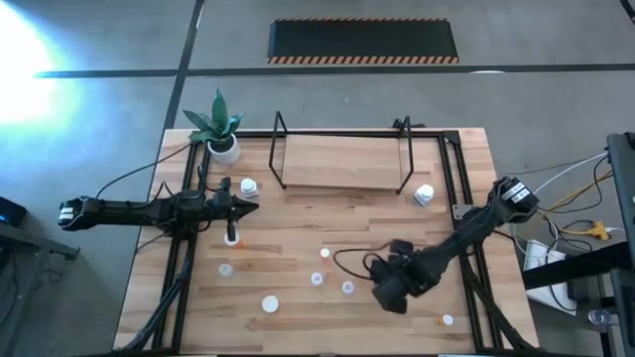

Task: Pick and place medicine bottles onto shelf by color
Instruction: Put the bottom white medicine bottle on the shelf

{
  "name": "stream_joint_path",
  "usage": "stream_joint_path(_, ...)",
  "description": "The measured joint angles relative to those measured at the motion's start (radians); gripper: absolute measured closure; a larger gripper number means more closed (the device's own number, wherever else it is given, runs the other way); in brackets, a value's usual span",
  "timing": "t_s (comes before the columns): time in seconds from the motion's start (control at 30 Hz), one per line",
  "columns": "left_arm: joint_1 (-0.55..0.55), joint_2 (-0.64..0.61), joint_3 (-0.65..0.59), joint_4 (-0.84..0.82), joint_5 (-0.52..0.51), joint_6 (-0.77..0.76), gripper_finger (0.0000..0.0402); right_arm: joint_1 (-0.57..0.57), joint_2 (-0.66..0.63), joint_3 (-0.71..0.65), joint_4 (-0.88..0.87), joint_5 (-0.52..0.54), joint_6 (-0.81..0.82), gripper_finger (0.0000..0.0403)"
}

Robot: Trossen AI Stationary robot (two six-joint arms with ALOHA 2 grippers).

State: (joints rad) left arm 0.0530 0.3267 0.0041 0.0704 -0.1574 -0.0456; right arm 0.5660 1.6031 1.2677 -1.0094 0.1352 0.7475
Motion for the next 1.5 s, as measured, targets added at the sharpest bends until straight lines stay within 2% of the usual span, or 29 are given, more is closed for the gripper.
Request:
stream_joint_path(0.13,0.0,0.0,0.0,0.0,0.0,0.0,0.0402,-0.154,-0.025,0.063,-0.009,0.024,-0.22,0.0231)
stream_joint_path(0.3,0.0,0.0,0.0,0.0,0.0,0.0,0.0402,-0.427,-0.016,0.188,-0.026,0.026,-0.563,0.023)
stream_joint_path(0.5,0.0,0.001,0.0,0.0,0.0,0.0,0.0402,-0.756,0.017,0.327,-0.068,0.022,-0.889,0.0232)
stream_joint_path(0.77,0.0,0.006,0.0,0.0,0.0,0.0,0.0402,-1.099,0.049,0.345,-0.139,0.015,-1.214,0.0232)
stream_joint_path(0.93,0.0,0.005,0.0,0.0,0.0,0.0,0.0402,-1.201,0.082,0.341,-0.148,-0.001,-1.346,0.0232)
stream_joint_path(1.2,0.0,0.006,0.0,0.0,0.0,0.0,0.0402,-1.226,0.159,0.339,-0.146,-0.001,-1.492,0.0231)
stream_joint_path(1.5,0.0,0.006,0.0,0.0,0.0,0.0,0.0402,-1.268,0.2,0.34,-0.146,0.024,-1.5,0.0231)
